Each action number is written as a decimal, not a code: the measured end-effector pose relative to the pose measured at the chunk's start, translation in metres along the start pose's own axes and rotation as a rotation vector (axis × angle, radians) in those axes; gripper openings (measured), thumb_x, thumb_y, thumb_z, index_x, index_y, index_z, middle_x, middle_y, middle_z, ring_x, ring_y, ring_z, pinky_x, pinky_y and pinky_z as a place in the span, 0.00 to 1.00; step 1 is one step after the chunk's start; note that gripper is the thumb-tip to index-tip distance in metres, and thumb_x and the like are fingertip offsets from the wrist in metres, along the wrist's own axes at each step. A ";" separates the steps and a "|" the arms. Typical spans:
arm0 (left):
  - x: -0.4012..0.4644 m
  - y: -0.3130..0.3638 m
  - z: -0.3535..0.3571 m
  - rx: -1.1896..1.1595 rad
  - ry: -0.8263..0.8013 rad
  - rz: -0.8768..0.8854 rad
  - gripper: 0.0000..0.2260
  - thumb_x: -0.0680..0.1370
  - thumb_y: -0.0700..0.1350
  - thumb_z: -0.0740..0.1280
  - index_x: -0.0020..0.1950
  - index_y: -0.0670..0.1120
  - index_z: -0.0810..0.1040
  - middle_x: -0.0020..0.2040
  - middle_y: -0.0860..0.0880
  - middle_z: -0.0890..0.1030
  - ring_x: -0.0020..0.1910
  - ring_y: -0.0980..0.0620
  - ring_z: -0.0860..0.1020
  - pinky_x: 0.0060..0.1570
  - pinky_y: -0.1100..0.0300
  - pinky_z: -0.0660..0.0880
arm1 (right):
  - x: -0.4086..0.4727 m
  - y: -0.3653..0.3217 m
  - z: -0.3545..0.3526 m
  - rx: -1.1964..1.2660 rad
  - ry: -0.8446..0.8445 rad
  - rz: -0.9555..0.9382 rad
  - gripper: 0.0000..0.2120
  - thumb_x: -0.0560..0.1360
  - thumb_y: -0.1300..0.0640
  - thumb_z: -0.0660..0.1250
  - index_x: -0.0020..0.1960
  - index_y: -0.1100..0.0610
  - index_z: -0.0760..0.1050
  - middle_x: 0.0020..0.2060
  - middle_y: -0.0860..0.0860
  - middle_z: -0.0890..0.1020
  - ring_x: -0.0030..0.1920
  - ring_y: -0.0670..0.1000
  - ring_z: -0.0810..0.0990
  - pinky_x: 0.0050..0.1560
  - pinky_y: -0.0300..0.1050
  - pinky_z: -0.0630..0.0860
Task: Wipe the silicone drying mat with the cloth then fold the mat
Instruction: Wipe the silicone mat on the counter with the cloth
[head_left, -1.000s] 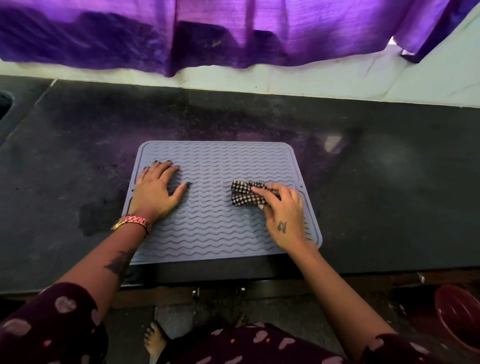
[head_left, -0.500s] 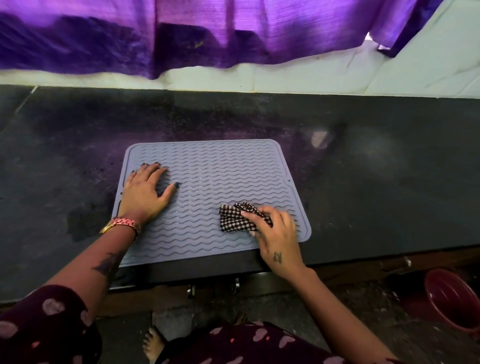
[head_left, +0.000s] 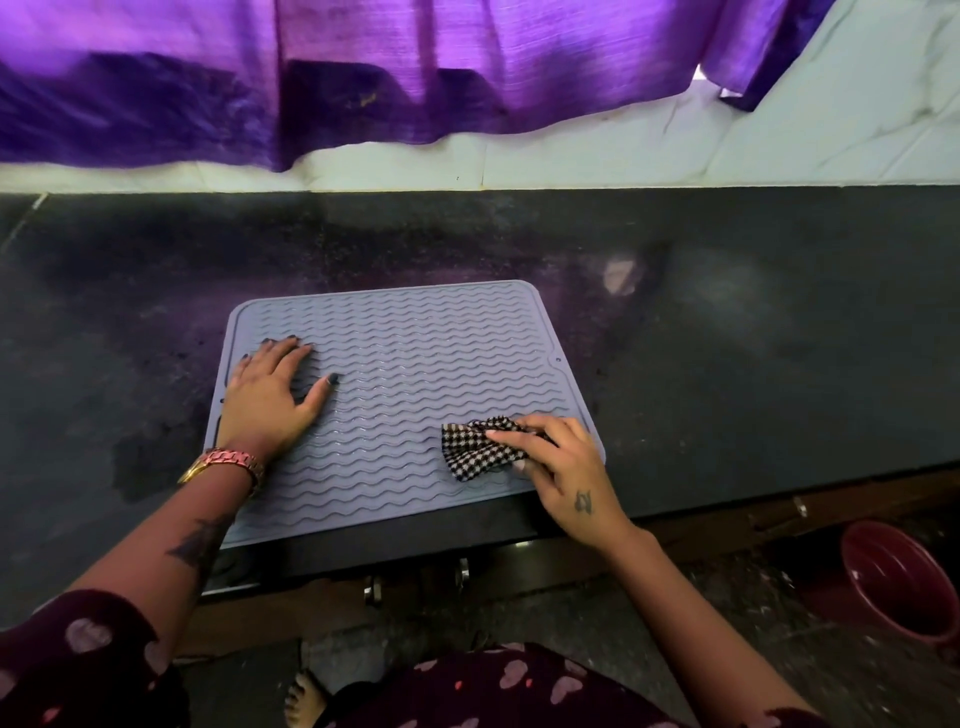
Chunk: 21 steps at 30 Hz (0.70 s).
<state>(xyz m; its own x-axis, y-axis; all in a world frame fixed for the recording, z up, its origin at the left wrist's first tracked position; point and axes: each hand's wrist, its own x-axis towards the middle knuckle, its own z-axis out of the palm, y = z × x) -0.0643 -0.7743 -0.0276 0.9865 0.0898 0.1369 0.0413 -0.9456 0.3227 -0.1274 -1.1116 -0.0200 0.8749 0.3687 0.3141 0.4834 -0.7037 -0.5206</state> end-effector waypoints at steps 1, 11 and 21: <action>0.000 0.000 0.000 0.001 -0.004 0.000 0.32 0.73 0.64 0.53 0.71 0.46 0.69 0.72 0.45 0.67 0.73 0.45 0.61 0.74 0.49 0.52 | 0.002 0.003 -0.003 -0.013 0.019 -0.012 0.20 0.74 0.61 0.64 0.63 0.46 0.74 0.57 0.50 0.76 0.55 0.54 0.72 0.54 0.52 0.71; -0.001 0.001 -0.002 -0.004 0.008 0.003 0.32 0.73 0.63 0.54 0.70 0.45 0.70 0.72 0.44 0.68 0.73 0.44 0.62 0.74 0.49 0.54 | 0.004 0.022 -0.014 -0.066 0.000 -0.032 0.19 0.74 0.62 0.63 0.62 0.48 0.76 0.58 0.50 0.77 0.53 0.55 0.73 0.54 0.53 0.71; 0.001 -0.002 -0.001 -0.005 0.012 0.000 0.31 0.73 0.63 0.55 0.69 0.46 0.71 0.71 0.45 0.70 0.72 0.44 0.63 0.73 0.47 0.55 | 0.019 0.038 -0.017 -0.054 0.025 -0.051 0.21 0.73 0.69 0.63 0.60 0.49 0.77 0.58 0.50 0.78 0.51 0.55 0.73 0.54 0.55 0.72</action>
<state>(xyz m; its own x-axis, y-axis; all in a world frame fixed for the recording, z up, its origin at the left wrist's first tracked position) -0.0636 -0.7724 -0.0270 0.9845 0.0940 0.1478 0.0410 -0.9440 0.3274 -0.0927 -1.1422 -0.0203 0.8478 0.3899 0.3594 0.5244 -0.7167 -0.4597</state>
